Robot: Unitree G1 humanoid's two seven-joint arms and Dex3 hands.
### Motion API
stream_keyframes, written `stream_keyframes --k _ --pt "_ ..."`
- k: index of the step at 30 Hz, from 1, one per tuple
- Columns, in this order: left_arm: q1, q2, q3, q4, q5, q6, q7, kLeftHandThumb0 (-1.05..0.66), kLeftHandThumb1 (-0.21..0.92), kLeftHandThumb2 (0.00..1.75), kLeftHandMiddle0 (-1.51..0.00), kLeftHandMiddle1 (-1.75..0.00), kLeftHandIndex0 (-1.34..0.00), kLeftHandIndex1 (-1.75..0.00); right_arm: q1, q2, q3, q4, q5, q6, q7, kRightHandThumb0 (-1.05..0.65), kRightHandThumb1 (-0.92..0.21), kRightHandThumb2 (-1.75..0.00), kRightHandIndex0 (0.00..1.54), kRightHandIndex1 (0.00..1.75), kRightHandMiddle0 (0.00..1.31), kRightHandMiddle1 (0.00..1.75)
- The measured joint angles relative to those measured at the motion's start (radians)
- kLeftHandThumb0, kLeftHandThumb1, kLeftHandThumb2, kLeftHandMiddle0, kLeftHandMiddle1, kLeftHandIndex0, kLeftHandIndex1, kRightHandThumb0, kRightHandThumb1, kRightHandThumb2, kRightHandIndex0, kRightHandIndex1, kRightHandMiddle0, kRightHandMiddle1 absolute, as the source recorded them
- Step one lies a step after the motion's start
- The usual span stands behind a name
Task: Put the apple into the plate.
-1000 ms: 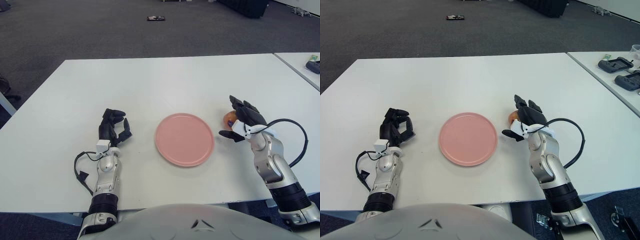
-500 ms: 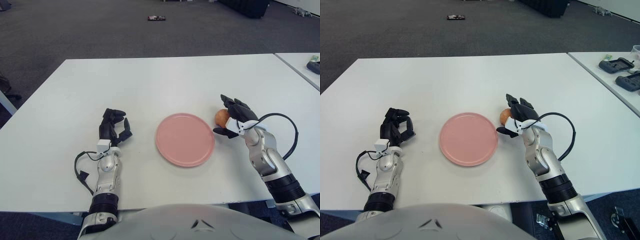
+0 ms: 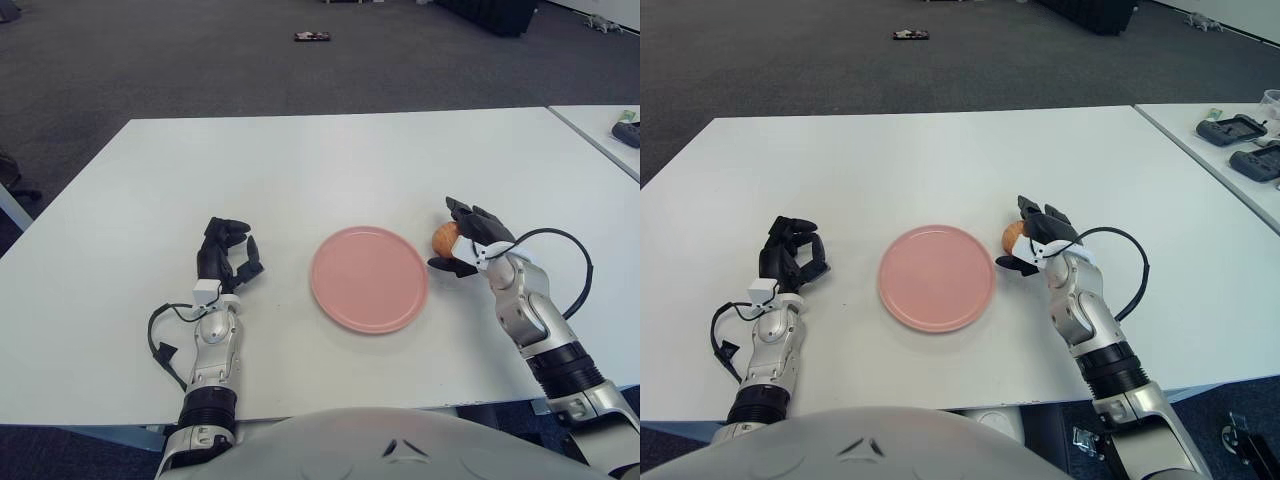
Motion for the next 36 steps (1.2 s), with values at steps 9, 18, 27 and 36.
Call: stream_keyframes --k 9,18,27,36 --pt "-0.001 0.001 0.002 0.002 -0.003 -0.001 0.0 -0.44 0.42 1.2 -0.83 -1.75 -0.53 -1.75 -0.013 0.002 -0.001 0.022 0.0 0.019 -0.002 -1.05 -0.61 -0.6 0.0 0.0 0.0 0.0" --pt "-0.002 0.001 0.004 0.003 -0.003 -0.001 0.0 -0.44 0.42 1.2 -0.82 -1.75 -0.52 -1.75 -0.033 -0.007 -0.002 0.052 0.002 0.019 0.011 -1.05 -0.68 -0.57 0.0 0.0 0.0 0.0" --pt "-0.003 0.002 0.004 0.003 -0.001 0.001 0.001 -0.44 0.43 1.18 -0.8 -1.75 -0.52 -1.75 -0.041 -0.034 -0.005 0.056 0.003 0.033 0.054 -1.05 -0.71 -0.57 0.0 0.0 0.0 0.0" --pt "-0.005 0.004 0.004 0.006 -0.001 0.001 0.001 -0.44 0.43 1.19 -0.83 -1.75 -0.52 -1.75 -0.065 -0.077 0.012 0.056 -0.002 0.063 0.15 -1.0 -0.63 -0.75 0.0 0.0 0.0 0.0"
